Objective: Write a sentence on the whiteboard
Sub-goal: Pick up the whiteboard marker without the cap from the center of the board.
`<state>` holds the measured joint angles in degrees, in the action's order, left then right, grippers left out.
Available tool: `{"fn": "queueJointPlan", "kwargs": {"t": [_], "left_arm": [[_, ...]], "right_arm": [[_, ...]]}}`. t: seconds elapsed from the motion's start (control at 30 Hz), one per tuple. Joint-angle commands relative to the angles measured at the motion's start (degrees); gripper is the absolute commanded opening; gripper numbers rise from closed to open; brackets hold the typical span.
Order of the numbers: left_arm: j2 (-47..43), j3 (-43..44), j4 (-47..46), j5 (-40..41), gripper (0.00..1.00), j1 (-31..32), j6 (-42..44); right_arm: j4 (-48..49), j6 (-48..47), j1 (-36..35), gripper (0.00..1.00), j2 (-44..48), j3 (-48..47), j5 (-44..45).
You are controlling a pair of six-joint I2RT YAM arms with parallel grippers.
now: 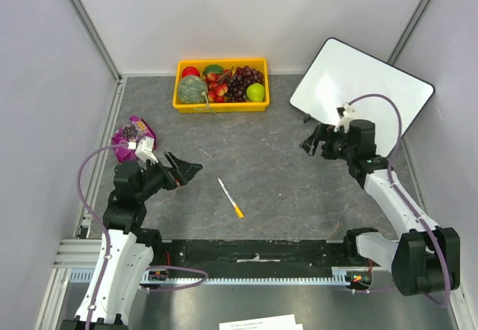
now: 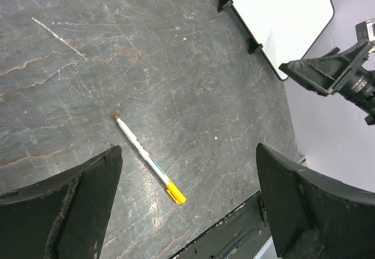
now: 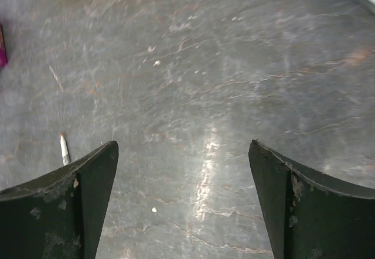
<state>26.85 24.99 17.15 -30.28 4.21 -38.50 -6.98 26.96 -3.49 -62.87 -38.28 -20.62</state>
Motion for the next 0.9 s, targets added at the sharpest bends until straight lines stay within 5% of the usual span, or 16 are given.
{"fn": "queueJointPlan", "kwargs": {"t": [0.0,0.27,0.6,0.87], "left_arm": [[1.8,2.2,2.9,0.4,1.0,-0.2,-0.4],[11.9,-1.3,3.0,-5.9,0.91,0.6,-3.9],[34.6,-0.4,-5.5,5.8,0.84,23.9,-12.3],[49.1,0.1,-16.6,9.4,0.84,35.2,-20.0]], "right_arm": [[-0.6,-3.1,-8.5,0.98,-1.5,0.1,4.0],[1.1,-2.3,-20.2,0.98,-7.8,-1.4,6.9],[2.6,-2.8,-21.8,0.98,-13.4,-2.5,6.2],[1.9,-3.4,-21.9,0.98,-13.5,-1.1,7.3]]}}
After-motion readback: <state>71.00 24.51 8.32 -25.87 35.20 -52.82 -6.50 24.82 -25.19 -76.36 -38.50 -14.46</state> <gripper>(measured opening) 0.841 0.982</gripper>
